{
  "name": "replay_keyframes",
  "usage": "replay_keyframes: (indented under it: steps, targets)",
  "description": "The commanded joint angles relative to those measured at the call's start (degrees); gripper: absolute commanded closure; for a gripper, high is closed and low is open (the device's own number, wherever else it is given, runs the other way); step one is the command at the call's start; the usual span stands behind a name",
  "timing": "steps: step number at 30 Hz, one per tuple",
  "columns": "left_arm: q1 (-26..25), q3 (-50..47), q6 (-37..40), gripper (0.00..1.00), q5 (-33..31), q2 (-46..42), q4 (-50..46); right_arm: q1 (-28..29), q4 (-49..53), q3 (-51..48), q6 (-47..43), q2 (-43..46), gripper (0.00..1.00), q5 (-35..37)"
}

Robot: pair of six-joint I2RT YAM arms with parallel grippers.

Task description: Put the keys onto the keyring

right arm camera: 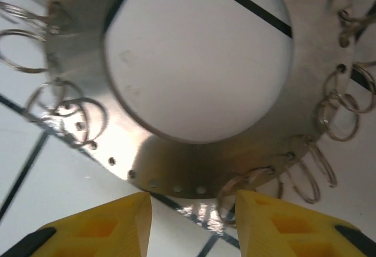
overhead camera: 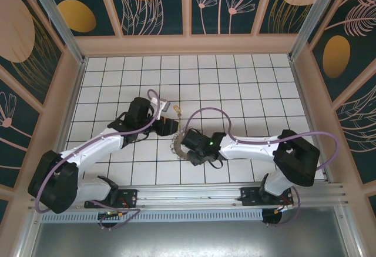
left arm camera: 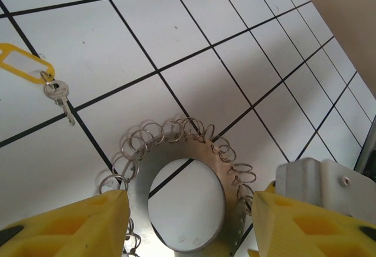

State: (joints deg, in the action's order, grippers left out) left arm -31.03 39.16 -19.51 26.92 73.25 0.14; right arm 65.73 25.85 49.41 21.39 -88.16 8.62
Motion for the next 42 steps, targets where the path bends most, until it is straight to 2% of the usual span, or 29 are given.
replay_keyframes:
  steps: [1,11,32,37,42]
  targets:
    - [0.56,-1.61,-2.15,0.43,-0.03,-1.43,1.35,0.97,-0.11,1.07,0.24,0.05,0.57,-0.4]
    - [0.55,-2.71,-2.63,0.44,-0.7,-3.13,1.7,0.16,5.46,-0.11,2.37,-1.31,0.6,-0.66]
    - [0.72,-2.07,-3.01,0.44,0.47,-1.89,2.93,-2.89,5.44,0.96,-0.78,-6.13,0.63,2.73]
    - [0.83,-2.12,-3.19,0.45,0.65,-1.71,3.37,-3.02,5.02,1.12,-0.99,-6.71,0.76,4.53]
    - [0.79,-1.9,-3.06,0.45,0.2,-1.88,2.85,-3.23,6.08,2.06,-0.05,-5.88,0.98,8.17]
